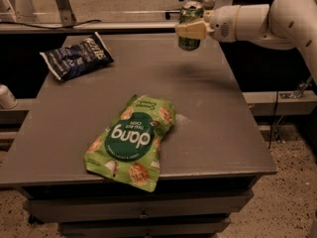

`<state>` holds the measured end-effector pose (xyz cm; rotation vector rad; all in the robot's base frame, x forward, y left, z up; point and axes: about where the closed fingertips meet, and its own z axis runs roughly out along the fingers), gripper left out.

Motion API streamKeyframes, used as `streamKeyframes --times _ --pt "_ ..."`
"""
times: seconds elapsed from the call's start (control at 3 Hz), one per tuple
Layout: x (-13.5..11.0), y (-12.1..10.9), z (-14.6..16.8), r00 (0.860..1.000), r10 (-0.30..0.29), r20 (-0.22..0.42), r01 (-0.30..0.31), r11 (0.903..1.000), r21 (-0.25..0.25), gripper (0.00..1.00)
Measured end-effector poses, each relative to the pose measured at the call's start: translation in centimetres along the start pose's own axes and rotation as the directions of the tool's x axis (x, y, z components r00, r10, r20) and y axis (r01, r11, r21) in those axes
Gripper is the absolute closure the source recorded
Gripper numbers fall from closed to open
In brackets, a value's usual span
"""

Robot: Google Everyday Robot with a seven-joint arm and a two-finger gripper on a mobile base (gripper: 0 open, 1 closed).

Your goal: Pick green can

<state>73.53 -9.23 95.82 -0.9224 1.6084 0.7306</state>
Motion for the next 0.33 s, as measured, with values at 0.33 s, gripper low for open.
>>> streamKeyframes --times 0.33 --pt "0.0 0.01 0.02 1.0 0.0 0.0 0.0 1.0 0.0 1.0"
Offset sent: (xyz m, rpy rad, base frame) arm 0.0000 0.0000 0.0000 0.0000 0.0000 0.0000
